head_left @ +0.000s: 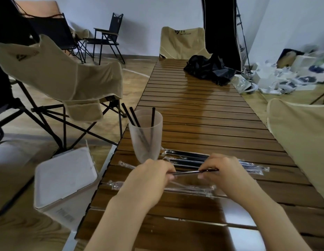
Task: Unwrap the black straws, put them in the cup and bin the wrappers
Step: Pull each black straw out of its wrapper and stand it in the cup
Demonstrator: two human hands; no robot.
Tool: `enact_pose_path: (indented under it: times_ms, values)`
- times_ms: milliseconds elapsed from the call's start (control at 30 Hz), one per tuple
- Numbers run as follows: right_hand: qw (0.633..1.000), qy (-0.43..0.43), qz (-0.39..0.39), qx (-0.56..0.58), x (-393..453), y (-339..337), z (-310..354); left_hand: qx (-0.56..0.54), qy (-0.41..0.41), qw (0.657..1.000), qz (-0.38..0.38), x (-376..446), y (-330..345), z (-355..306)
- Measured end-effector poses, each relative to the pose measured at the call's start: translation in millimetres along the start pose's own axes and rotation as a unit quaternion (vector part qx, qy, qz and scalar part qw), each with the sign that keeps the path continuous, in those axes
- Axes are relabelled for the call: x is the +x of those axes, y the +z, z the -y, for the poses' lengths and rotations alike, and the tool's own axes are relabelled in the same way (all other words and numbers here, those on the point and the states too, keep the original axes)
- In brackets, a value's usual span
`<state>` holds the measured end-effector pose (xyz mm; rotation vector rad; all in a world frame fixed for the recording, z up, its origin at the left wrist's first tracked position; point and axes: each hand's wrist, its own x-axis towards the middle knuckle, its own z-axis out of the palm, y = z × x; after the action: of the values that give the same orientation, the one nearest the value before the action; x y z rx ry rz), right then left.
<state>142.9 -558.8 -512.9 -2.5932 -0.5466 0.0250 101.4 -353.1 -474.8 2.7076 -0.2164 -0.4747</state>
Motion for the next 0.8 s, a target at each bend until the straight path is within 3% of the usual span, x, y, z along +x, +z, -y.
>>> enact_pose_path:
  times_ms: [100, 267, 433, 567, 733, 800]
  values:
    - [1.000, 0.004, 0.009, -0.004, -3, -7, -1, -0.001, -0.035, 0.999, -0.005, 1, -11, 2]
    - [1.000, 0.025, 0.007, 0.004, -12, -22, -12, 0.007, -0.047, 0.989, -0.142, -16, -17, 33]
    - [1.000, -0.021, 0.002, 0.005, -14, -18, 5, 0.029, 0.009, 0.998, -0.058, -12, -16, 11]
    - [0.999, -0.032, 0.014, -0.007, -14, -20, 7, 0.006, 0.008, 0.999, -0.049, -4, -13, 3]
    - [1.000, -0.011, -0.008, 0.004, -21, -33, -10, -0.024, 0.003, 0.990, -0.140, -9, -21, 26]
    - [1.000, -0.017, -0.014, -0.004, -22, -32, -10, -0.012, 0.010, 0.993, -0.120, -11, -24, 26]
